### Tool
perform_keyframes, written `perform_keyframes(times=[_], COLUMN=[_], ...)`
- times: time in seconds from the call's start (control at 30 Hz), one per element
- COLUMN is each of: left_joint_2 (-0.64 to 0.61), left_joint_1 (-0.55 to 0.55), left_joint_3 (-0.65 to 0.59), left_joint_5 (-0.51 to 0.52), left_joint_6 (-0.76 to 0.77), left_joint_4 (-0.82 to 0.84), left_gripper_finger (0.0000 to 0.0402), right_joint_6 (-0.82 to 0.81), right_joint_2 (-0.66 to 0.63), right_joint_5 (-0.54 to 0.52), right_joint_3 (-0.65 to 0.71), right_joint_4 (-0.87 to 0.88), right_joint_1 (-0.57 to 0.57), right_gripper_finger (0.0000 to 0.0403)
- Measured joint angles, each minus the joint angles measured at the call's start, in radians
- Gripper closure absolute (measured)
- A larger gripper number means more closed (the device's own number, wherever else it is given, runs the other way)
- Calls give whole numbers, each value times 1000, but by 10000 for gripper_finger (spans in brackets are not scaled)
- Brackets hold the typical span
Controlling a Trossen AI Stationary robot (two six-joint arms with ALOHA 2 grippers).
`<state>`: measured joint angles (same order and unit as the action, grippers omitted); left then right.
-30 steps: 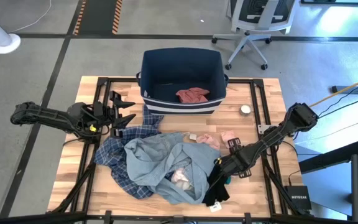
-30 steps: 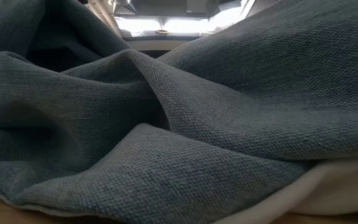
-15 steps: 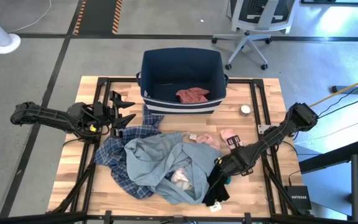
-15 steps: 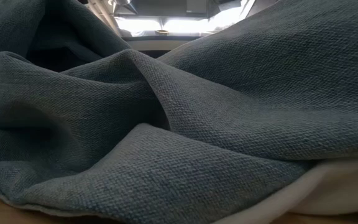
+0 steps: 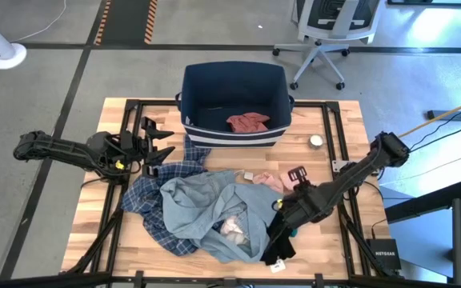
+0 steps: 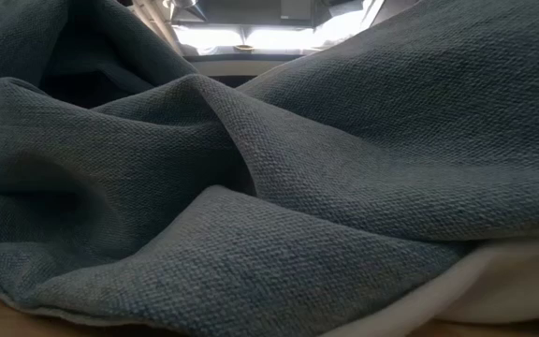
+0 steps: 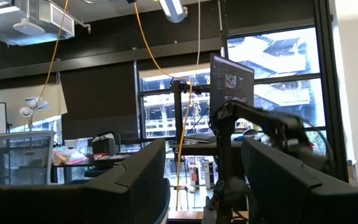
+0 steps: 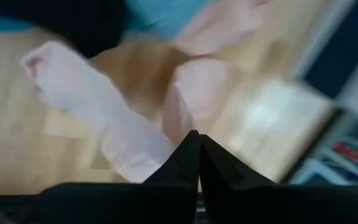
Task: Sort clothes
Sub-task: Put the pink sock into the blue laundry bin
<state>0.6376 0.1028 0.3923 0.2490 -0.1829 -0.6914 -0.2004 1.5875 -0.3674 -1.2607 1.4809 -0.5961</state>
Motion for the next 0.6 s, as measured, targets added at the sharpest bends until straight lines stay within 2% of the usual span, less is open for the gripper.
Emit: perform_keyframes(times=[0.13,0.37,0.6], left_joint_2=[0,0,0], left_joint_1=[0,0,0], left_joint_3=[0,0,0], left_joint_5=[0,0,0], left_joint_6=[0,-7,-8], left_joint_4=[0,-1,-1], left_gripper_finger=[194,194,194], right_joint_6=[1,108,307], right_joint_2=[0,-13,-12], right_joint_5=[-129,-329,-535], right_joint_3=[-141,-342,-514], right_joint_4=[90,91,90], right_joint_1=[1,26,119], right_gripper_finger=[396,394,391])
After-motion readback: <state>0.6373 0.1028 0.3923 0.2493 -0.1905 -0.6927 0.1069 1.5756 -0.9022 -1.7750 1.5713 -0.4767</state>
